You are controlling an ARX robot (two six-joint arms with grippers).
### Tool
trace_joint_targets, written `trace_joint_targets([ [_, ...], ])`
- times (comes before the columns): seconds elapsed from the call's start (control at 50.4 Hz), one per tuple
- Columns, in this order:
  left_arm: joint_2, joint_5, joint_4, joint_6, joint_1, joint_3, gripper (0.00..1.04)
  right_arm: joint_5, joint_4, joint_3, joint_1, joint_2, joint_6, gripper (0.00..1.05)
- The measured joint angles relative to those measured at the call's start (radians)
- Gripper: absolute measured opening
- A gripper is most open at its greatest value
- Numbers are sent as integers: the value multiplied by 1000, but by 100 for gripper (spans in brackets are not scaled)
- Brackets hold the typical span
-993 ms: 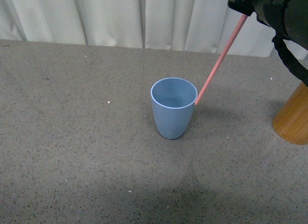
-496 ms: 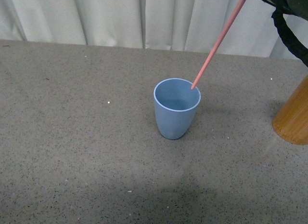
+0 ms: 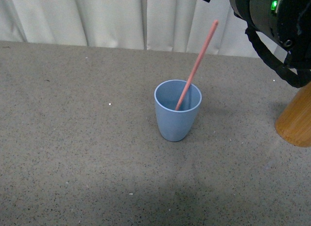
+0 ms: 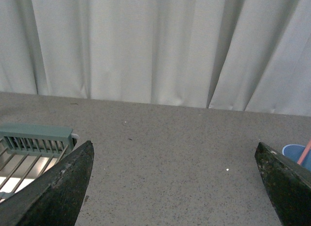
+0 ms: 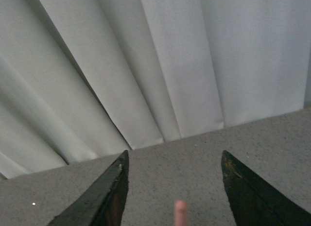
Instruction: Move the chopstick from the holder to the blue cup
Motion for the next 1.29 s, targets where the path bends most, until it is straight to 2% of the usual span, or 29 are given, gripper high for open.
trace_joint_targets([
  [0.119,0,0,0,0,0,0,98,39,-19,-70,-21,-52,5,81],
  [0.179,0,0,0,0,0,0,98,20,19,-140,-48,-110,-4,95],
  [0.199,0,0,0,0,0,0,98,-2,44,-163,-58,-124,-25,95],
  [0.278,0,0,0,0,0,0,98,-193,275,-355,-153,-230,-214,79],
  [0.318,0,0,0,0,0,0,98,-275,287,-475,-225,-333,-294,70],
  [0.357,0,-1,0,0,0,0,98,-348,237,-571,-295,-445,-341,63],
  [0.397,0,-1,0,0,0,0,98,-420,163,-642,-362,-551,-362,57],
  [0.457,0,-1,0,0,0,0,98,-512,-38,-755,-475,-797,-385,46],
  [0.496,0,0,0,0,0,0,98,-532,-345,-806,-524,-1116,-399,36],
  [0.556,0,2,0,0,0,0,98,-549,-602,-805,-533,-1414,-407,25],
  [0.635,0,1,0,0,0,0,98,-556,-777,-805,-535,-1663,-415,13],
  [0.715,-2,-1,0,0,0,0,98,-558,-827,-805,-537,-1764,-420,1],
  [1.132,-2,0,0,0,0,0,98,-559,-832,-805,-537,-1786,-425,2],
  [1.29,-2,0,0,0,0,0,98,-559,-832,-805,-537,-1786,-425,31],
])
